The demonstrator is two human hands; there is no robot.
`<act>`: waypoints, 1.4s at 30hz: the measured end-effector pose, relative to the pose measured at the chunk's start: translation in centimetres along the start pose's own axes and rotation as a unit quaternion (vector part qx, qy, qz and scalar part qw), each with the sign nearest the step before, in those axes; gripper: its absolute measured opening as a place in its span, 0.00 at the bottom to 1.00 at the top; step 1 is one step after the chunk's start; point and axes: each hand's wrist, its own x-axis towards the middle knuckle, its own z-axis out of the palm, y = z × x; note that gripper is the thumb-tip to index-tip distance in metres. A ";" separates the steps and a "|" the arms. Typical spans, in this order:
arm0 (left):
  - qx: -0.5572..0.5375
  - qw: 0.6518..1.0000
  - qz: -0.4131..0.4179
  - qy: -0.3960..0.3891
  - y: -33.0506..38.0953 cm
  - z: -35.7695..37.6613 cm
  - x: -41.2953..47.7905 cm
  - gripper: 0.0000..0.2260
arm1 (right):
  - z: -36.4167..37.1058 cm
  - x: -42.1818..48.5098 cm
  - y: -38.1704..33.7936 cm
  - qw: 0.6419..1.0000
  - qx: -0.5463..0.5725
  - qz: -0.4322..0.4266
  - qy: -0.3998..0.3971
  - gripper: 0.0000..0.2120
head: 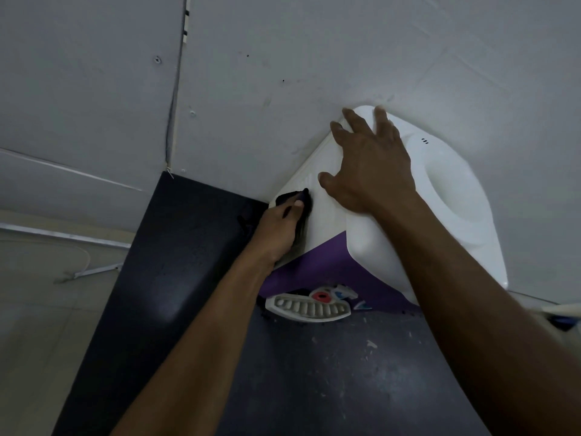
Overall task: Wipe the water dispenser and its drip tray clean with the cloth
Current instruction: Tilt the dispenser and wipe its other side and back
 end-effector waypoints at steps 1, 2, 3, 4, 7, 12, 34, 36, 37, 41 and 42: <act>0.004 1.000 0.017 0.003 -0.5 0.2 -0.4 0.19 | 0.0 0.0 0.0 1.000 -0.001 -0.001 0.000 0.40; 0.010 0.999 0.033 0.004 -1.1 0.4 -1.0 0.19 | 0.1 0.0 0.0 1.000 -0.001 -0.001 0.000 0.40; 0.020 0.999 0.050 0.002 -1.6 0.6 -1.6 0.19 | 0.1 0.0 0.1 1.000 0.000 -0.001 0.000 0.40; 0.029 0.997 0.068 -0.003 -2.2 0.8 -2.3 0.18 | 0.1 0.0 0.1 1.000 0.003 -0.001 0.000 0.40; 0.039 0.995 0.095 -0.017 -2.9 1.3 -3.6 0.15 | 0.0 -0.1 0.1 1.000 0.007 -0.003 0.000 0.40; 0.072 0.991 0.108 -0.020 -2.9 1.2 -2.9 0.16 | 0.0 0.0 0.1 1.000 0.003 -0.004 0.000 0.40; 0.110 0.990 0.012 -0.087 -1.5 0.7 1.1 0.23 | 0.0 -0.1 0.1 1.000 0.013 -0.006 0.001 0.40; 0.109 0.991 0.015 -0.077 -0.8 0.7 2.0 0.23 | 0.0 0.0 0.1 1.000 0.019 -0.005 0.002 0.40; 0.105 0.992 0.016 -0.073 -0.7 0.8 2.1 0.23 | 0.0 0.0 0.1 1.000 0.020 -0.004 0.002 0.40; 0.104 0.990 0.011 -0.098 -1.5 0.6 1.5 0.23 | 0.1 0.1 0.1 1.000 0.019 -0.004 0.004 0.40; 0.100 0.988 0.008 -0.114 -1.8 0.4 1.1 0.23 | 0.1 0.1 0.1 1.000 0.019 -0.004 0.005 0.40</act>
